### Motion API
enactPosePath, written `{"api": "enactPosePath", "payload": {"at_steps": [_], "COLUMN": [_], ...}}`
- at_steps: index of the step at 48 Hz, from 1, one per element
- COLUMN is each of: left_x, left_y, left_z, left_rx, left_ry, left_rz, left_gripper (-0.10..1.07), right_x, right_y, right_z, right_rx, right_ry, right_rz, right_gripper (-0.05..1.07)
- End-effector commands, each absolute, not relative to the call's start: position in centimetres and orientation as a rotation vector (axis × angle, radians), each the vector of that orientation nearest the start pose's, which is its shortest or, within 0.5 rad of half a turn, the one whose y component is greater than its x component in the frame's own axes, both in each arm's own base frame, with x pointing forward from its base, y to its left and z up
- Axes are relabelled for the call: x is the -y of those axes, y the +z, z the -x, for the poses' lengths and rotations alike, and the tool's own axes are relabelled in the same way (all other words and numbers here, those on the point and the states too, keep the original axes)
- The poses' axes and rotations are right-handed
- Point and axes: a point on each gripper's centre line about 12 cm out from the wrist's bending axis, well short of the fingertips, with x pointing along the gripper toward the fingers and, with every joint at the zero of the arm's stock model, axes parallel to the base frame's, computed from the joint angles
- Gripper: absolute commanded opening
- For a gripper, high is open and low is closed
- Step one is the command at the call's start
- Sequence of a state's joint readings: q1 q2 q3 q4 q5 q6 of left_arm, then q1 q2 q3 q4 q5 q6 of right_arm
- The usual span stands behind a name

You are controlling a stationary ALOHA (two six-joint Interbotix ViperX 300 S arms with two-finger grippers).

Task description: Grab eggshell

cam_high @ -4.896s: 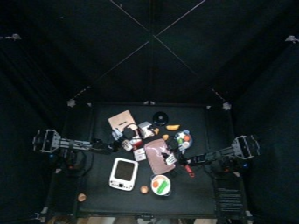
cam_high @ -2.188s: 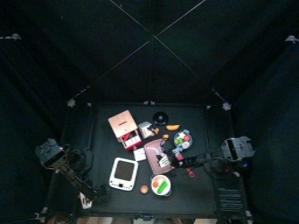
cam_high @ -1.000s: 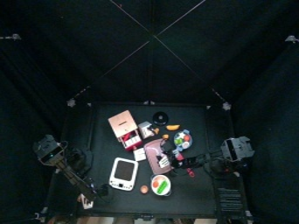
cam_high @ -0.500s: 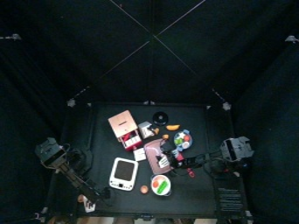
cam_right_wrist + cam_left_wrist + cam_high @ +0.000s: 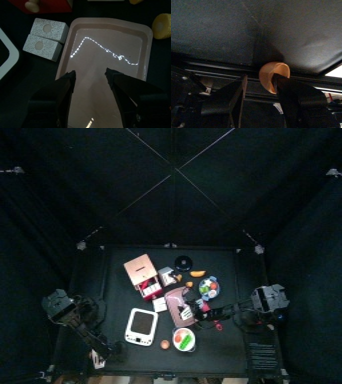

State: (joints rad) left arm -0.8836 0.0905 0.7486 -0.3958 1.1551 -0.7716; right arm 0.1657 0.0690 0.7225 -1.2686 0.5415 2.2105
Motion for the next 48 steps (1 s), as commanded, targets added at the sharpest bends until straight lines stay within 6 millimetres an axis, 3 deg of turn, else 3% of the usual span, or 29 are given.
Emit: {"api": "enactPosePath", "payload": {"at_steps": [1, 16, 33, 48], "left_x": [21.5, 21.3, 20.6, 17.7], "left_y": [9.6, 9.9, 12.9, 16.3], "left_z": [-12.1, -12.1, -14.5, -18.2], "left_rx": [-2.087, -2.076, -1.932, -1.626], "left_ry": [0.181, 0.178, 0.176, 0.228], "left_rz": [0.033, 0.028, -0.007, -0.014], "left_gripper": [0.78, 0.49, 0.48, 0.48], "right_x": [-0.1, -0.1, -0.1, -0.3], "right_y": [13.6, 13.6, 13.5, 13.5], "right_z": [-35.9, -35.9, -35.9, -35.8], "right_rx": [-0.630, -0.631, -0.633, -0.636], "right_ry": [-0.712, -0.711, -0.710, -0.708], "right_rz": [-0.600, -0.599, -0.598, -0.600], "right_gripper": [0.87, 0.87, 0.87, 0.87]}}
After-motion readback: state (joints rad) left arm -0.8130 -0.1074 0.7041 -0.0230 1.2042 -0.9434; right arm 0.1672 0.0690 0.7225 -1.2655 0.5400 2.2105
